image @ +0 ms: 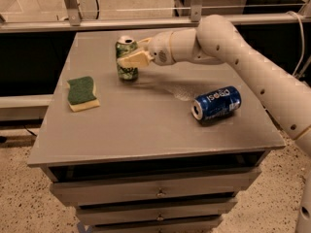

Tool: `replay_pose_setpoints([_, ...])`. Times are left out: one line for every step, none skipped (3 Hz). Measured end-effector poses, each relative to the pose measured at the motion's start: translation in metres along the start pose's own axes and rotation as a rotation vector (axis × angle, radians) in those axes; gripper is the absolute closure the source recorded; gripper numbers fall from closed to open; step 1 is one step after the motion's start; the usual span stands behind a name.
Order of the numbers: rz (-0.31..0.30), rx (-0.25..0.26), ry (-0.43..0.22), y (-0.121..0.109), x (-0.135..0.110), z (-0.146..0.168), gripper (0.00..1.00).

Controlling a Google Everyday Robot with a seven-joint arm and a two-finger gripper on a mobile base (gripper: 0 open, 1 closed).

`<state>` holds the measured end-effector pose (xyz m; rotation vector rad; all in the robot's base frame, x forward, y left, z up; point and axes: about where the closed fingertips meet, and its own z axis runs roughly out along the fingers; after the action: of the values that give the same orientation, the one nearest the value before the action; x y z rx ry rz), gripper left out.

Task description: Move green can near sponge

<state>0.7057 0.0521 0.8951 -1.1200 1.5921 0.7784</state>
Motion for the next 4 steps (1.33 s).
replay_pose_setpoints([-0.023,-0.124,-0.001,0.051,0.001,0.022,1.0])
replay_pose_setpoints([-0.038,-0.223,-0.03,0.089,-0.006,0.041,1.0])
replay_pose_setpoints([-0.042,-0.267,-0.052,0.105,-0.01,0.05,1.0])
replay_pose_setpoints([-0.055,-0.291,-0.058,0.113,-0.01,0.056,0.85])
